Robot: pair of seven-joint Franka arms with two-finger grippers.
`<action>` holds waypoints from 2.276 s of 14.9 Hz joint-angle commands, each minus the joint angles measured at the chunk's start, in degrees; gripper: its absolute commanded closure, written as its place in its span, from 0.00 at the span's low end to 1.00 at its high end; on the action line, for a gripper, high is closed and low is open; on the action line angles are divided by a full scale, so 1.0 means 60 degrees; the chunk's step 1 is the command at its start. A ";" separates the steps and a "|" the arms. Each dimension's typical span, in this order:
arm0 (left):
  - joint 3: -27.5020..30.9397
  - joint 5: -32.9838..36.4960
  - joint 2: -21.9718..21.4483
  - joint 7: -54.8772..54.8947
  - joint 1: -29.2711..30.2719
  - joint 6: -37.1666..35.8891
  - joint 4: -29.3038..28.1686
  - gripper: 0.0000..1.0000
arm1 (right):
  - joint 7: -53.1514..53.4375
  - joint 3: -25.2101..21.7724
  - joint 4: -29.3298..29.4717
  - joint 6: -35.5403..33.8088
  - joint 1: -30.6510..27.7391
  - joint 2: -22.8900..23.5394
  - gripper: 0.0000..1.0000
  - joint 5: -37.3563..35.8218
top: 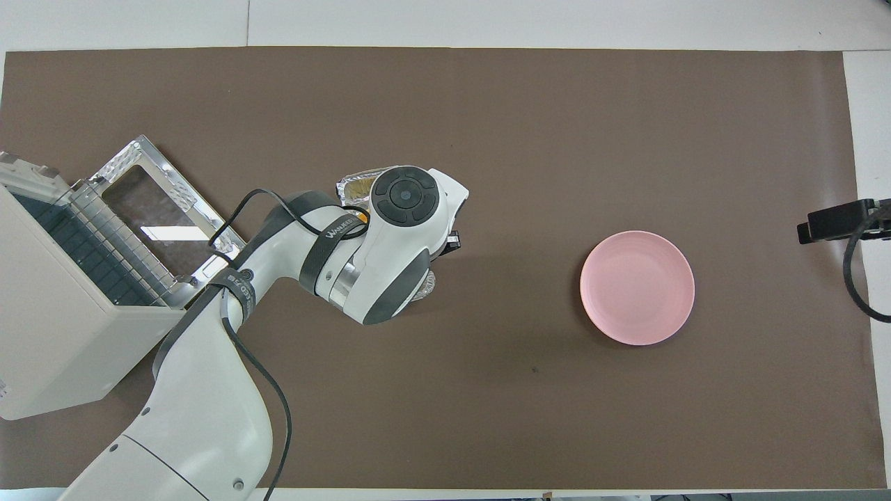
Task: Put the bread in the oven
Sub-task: 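Carry the foil tray with the left gripper into the toaster oven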
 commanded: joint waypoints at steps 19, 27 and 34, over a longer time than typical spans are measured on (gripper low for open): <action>0.0431 -0.0292 -0.2216 0.0924 0.6142 -0.3483 0.0096 1.00 | -0.0261 0.0104 0.0000 -0.0258 -0.0030 -0.0049 0.00 -0.0204; 0.0431 0.0337 -0.2524 0.0939 0.6524 -0.3366 -0.0651 1.00 | -0.0261 0.0104 0.0000 -0.0258 -0.0030 -0.0049 0.00 -0.0204; 0.0431 0.0337 -0.2568 0.1349 0.6583 -0.3206 -0.0784 1.00 | -0.0261 0.0104 0.0000 -0.0258 -0.0030 -0.0049 0.00 -0.0204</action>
